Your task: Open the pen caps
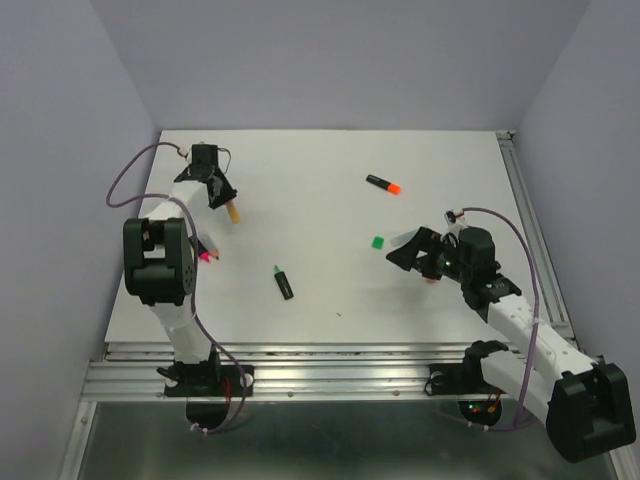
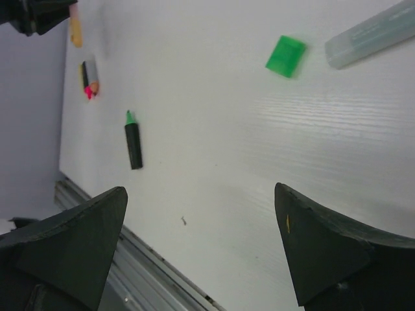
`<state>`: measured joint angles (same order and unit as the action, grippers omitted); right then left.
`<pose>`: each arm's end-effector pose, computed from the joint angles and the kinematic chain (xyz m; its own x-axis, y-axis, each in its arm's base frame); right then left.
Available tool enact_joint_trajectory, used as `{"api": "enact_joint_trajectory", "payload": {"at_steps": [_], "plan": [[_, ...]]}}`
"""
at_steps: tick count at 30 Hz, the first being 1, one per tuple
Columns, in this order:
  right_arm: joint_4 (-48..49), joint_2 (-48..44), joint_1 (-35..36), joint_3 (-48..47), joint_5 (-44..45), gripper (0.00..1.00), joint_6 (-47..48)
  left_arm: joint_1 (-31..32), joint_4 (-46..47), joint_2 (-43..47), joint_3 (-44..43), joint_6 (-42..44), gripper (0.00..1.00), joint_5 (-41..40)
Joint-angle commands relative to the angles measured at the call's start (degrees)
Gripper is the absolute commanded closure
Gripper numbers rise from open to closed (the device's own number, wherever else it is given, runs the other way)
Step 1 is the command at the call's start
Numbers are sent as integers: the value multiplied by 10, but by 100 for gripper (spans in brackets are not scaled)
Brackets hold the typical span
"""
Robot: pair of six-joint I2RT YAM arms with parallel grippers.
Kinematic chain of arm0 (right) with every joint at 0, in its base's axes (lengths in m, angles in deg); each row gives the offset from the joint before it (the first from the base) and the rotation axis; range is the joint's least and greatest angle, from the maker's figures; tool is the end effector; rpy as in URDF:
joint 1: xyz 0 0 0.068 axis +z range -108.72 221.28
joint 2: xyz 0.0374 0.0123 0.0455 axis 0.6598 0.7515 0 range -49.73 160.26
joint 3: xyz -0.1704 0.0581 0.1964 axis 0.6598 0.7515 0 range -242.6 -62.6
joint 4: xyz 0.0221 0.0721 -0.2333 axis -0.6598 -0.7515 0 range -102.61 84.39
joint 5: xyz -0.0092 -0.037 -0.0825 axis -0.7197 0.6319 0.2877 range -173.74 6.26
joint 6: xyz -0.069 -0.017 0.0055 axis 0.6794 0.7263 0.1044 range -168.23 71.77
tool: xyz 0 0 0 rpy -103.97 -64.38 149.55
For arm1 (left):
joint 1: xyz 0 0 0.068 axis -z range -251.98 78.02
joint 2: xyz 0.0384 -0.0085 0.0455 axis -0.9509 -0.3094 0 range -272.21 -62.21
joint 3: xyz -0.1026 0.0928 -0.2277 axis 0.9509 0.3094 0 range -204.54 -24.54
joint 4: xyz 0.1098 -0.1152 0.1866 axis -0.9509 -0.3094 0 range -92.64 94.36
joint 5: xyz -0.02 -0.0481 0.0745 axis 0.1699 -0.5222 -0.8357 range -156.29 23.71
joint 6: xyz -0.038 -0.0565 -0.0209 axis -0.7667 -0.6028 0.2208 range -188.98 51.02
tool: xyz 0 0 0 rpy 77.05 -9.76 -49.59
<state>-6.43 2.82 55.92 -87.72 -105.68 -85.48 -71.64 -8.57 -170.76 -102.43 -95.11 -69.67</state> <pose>0.1939 0.0734 0.2055 -0.6992 0.3977 -0.5941 -0.1629 0.7205 0.6740 0.4242 0.0009 0.2017 -0.6028 -0.4362 -0.6681 -0.3368 0.8982 -0.2825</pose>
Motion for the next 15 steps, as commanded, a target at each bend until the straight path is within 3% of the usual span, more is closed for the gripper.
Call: {"api": "enact_joint_trajectory", "payload": {"at_steps": [1,5,15], "plan": [[117,4,0,26,-168,0,-50,70,90,156,107,-56,100,30],[144,-3,12,34,-188,0,-70,194,168,254,219,-124,100,11],[208,6,154,24,-104,0,-102,374,192,328,236,-260,100,-48]]}}
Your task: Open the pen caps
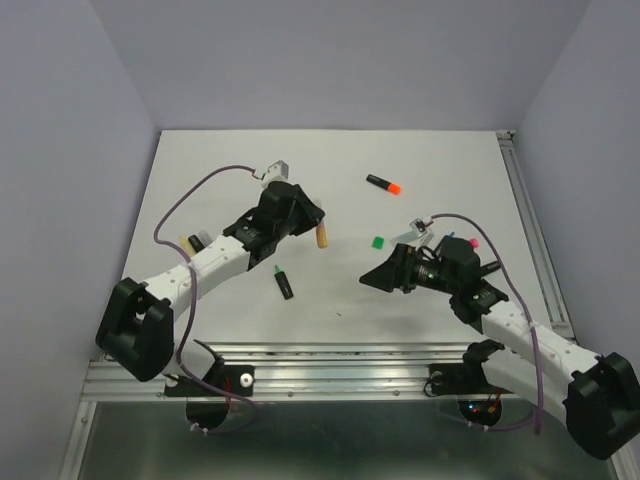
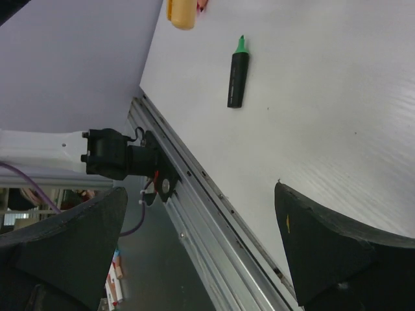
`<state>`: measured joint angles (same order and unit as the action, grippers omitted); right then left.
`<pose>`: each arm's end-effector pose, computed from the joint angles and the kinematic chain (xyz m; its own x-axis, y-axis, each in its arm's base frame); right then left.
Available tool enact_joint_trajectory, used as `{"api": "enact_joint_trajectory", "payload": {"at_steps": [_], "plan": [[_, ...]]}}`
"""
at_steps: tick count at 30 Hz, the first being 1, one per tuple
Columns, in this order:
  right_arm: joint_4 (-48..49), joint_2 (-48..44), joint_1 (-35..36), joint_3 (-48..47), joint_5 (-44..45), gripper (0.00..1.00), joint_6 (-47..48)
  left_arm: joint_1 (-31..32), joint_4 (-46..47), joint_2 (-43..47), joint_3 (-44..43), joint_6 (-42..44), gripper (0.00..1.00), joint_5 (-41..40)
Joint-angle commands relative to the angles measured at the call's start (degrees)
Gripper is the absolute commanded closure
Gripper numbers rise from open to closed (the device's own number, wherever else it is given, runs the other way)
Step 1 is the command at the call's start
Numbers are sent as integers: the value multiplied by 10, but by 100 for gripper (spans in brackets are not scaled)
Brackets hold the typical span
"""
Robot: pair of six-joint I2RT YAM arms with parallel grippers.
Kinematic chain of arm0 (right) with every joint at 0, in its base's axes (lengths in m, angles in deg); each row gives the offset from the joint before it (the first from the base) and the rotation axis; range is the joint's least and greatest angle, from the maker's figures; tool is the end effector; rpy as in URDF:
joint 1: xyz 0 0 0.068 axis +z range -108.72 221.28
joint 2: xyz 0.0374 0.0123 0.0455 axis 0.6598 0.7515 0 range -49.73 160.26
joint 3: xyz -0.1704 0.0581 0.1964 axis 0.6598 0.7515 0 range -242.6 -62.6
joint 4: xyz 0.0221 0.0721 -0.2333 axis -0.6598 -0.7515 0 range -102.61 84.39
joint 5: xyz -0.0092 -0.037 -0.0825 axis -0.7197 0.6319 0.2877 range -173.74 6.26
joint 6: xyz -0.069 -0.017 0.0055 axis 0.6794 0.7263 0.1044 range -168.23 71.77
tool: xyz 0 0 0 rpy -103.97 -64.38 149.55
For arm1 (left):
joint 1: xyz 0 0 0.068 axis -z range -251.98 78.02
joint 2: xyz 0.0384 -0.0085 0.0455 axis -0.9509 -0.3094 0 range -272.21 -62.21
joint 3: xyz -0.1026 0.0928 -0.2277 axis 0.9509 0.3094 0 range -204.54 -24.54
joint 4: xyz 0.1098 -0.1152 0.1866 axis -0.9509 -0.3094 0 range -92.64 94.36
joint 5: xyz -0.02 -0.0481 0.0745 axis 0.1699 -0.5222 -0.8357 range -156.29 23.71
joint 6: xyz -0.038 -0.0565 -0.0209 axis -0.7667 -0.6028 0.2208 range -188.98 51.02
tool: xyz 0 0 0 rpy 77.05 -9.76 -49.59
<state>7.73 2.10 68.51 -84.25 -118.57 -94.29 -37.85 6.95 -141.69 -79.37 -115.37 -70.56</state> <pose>0.1666 0.1235 0.2179 -0.7992 0.2535 -0.5450 -0.4124 0.4283 0.8040 0.2736 -0.1802 0.2764 -0.5782 -0.4804 -0.6594 0.1213 0.7486 -0.6518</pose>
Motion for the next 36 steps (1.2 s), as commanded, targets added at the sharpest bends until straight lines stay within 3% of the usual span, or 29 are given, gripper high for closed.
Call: {"api": "enact_joint_trajectory", "payload": {"at_steps": [1,4,9,14,22,33,36], "plan": [[84,19,40,-15,26,0,-17,57,38,45,6,-72,100,-43],[103,47,56,-22,42,0,-17,88,28,57,10,-110,100,-77],[71,76,92,-75,108,0,35,136,-100,43,-32,-202,100,-149],[42,116,110,-124,133,0,69,165,-183,9,-80,-224,100,-189],[56,167,124,-159,134,3,64,183,-193,-16,-100,-239,100,-200],[77,208,139,-176,131,33,50,185,-194,-29,-106,-241,100,-197],[81,216,142,-183,134,34,48,187,-195,-32,-110,-239,100,-196]]}}
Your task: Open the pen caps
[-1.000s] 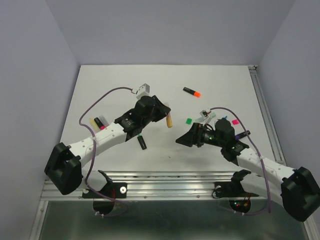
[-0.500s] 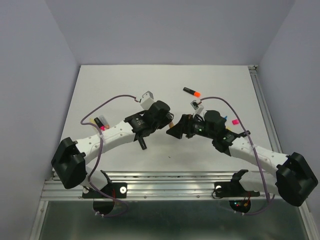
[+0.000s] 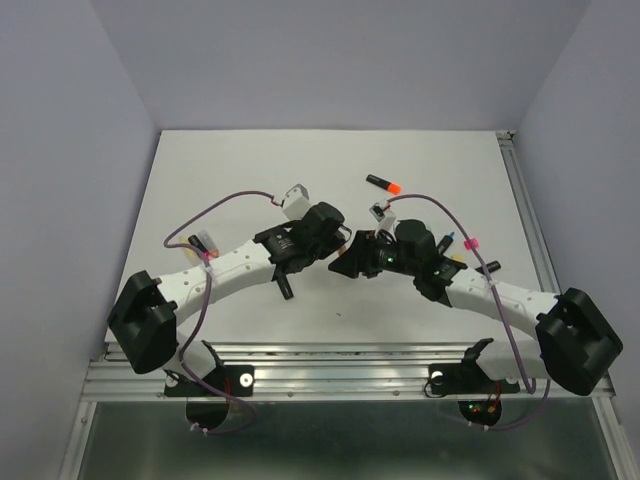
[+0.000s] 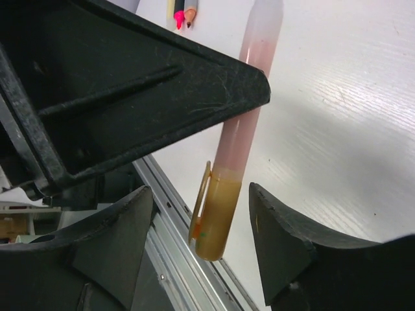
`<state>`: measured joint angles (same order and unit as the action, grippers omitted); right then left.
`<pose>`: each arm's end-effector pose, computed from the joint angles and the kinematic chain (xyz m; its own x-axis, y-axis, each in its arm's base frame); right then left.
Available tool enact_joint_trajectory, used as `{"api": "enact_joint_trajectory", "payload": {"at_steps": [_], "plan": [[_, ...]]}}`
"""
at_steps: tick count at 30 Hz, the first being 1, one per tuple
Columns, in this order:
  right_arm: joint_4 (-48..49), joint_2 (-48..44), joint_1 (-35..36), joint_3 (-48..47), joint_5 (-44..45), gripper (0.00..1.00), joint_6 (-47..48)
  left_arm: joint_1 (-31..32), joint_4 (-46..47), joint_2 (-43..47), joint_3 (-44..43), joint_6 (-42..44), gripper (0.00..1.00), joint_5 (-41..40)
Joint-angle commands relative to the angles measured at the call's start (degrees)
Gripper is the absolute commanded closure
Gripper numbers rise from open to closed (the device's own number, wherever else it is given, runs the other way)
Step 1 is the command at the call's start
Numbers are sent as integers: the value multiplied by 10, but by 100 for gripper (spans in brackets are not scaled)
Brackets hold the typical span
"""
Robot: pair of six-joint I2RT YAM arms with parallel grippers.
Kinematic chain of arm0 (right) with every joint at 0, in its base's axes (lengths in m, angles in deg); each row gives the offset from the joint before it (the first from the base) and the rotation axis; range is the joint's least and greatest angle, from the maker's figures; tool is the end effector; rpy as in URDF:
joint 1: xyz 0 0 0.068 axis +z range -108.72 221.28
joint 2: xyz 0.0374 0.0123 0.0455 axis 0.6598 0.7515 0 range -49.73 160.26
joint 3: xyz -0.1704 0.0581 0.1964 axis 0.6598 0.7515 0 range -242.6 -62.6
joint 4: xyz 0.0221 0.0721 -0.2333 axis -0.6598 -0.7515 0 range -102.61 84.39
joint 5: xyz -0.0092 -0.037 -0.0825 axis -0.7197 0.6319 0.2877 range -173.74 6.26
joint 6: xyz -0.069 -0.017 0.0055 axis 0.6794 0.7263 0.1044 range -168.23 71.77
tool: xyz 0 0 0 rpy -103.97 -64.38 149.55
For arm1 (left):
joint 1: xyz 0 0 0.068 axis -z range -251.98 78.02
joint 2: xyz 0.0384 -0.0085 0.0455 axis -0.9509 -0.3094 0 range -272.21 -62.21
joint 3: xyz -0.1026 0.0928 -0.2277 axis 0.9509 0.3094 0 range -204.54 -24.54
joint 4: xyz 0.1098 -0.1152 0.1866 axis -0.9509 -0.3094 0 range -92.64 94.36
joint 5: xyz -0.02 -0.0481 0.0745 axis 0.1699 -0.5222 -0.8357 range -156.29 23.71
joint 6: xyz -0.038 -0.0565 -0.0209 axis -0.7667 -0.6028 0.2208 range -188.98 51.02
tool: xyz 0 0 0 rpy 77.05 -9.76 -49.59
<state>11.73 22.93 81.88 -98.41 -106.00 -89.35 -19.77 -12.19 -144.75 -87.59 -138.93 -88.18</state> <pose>0.1998 0.2006 0.2279 -0.7654 0.1456 -0.6269 -0.4912 0.4972 0.7152 0.2163 -0.2434 0.2738 -0.6389 -0.5986 -0.4832 -0.1507 0.7134 -0.6844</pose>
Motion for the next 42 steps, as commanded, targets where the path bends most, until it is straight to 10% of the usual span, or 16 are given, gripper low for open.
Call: {"api": "enact_joint_trajectory", "payload": {"at_steps": [1,14,25,35,42], "plan": [[43,11,9,-43,8,35,-1,7,-4,-5,-29,-4,100,-20],[16,16,20,-52,11,99,-8,9,-19,-16,-43,-8,100,-37],[-10,-16,51,5,-11,99,-119,-5,-84,-59,-86,-46,100,-250],[83,-92,186,113,-20,99,-246,-104,-127,-122,-154,-19,100,-287],[-124,-170,187,85,126,99,-177,-141,-82,-69,-103,65,100,-259]]}}
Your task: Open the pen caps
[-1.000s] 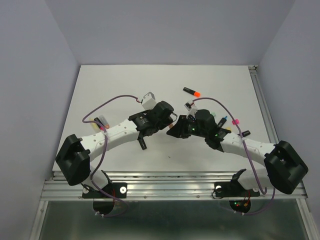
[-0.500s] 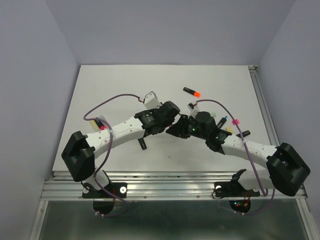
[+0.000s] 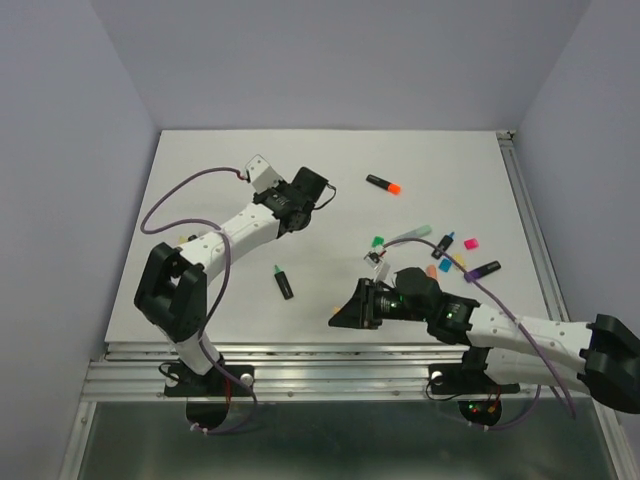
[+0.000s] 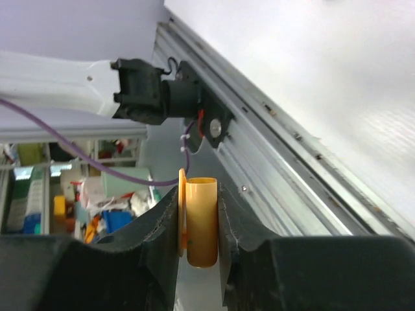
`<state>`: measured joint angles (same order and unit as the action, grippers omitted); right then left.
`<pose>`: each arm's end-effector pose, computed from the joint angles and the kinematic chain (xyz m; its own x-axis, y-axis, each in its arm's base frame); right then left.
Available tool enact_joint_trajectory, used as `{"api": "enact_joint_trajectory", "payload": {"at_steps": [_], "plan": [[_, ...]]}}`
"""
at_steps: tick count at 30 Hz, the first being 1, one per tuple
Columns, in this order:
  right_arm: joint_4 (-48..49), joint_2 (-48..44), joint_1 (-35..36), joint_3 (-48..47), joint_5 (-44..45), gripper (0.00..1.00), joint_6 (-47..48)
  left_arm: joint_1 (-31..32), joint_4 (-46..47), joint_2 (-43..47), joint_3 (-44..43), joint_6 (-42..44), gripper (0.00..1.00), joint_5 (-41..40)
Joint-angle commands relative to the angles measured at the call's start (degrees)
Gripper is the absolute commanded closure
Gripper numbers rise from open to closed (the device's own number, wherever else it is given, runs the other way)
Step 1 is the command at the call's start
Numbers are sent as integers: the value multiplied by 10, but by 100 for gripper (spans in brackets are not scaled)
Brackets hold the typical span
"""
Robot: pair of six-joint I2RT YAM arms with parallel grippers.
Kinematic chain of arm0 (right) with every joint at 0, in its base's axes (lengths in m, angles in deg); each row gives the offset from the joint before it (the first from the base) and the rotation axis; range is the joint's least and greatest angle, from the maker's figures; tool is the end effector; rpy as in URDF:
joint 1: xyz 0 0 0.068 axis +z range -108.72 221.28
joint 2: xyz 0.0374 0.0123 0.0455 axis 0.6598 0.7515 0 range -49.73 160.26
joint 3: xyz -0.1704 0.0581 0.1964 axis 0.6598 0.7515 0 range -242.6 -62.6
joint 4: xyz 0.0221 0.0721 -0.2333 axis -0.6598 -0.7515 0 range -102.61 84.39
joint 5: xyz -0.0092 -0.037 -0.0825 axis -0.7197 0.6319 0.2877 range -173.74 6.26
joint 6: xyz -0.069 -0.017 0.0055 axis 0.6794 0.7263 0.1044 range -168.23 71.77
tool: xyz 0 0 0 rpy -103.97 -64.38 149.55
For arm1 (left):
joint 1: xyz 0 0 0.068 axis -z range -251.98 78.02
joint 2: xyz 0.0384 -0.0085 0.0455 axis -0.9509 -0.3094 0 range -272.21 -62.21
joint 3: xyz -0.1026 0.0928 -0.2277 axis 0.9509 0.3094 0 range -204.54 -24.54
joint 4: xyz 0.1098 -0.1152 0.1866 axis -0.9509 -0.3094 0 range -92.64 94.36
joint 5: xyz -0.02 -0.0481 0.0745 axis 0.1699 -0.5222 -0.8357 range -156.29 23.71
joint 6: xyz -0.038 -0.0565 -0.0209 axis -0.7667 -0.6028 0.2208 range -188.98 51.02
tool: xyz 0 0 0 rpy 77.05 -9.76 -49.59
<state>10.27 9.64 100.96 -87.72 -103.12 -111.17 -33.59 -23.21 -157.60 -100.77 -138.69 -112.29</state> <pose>0.1010 0.2114 0.2158 -0.9391 0.0583 -0.3386 -0.3011 0.3352 0.8928 0.3063 -0.1890 0.2683 -0.2401 -0.6412 -0.7289 -0.5198 0.7190 -0.4613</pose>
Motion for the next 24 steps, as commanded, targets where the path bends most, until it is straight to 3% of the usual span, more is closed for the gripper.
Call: {"api": "enact_joint_trajectory", "payload": {"at_steps": [1,6,11,17,24], "plan": [[-137,-43,-8,-36,142,99,51,-8,40,83,54,82,100,-8],[-260,-58,-100,-53,229,99,112,-40,124,160,155,193,100,85],[-316,-1,-215,-67,299,99,166,-57,97,205,232,207,100,99],[-342,71,-231,-105,405,99,194,-79,97,200,264,215,100,99],[-337,111,-247,-126,434,96,220,-89,111,174,270,230,98,114]]}}
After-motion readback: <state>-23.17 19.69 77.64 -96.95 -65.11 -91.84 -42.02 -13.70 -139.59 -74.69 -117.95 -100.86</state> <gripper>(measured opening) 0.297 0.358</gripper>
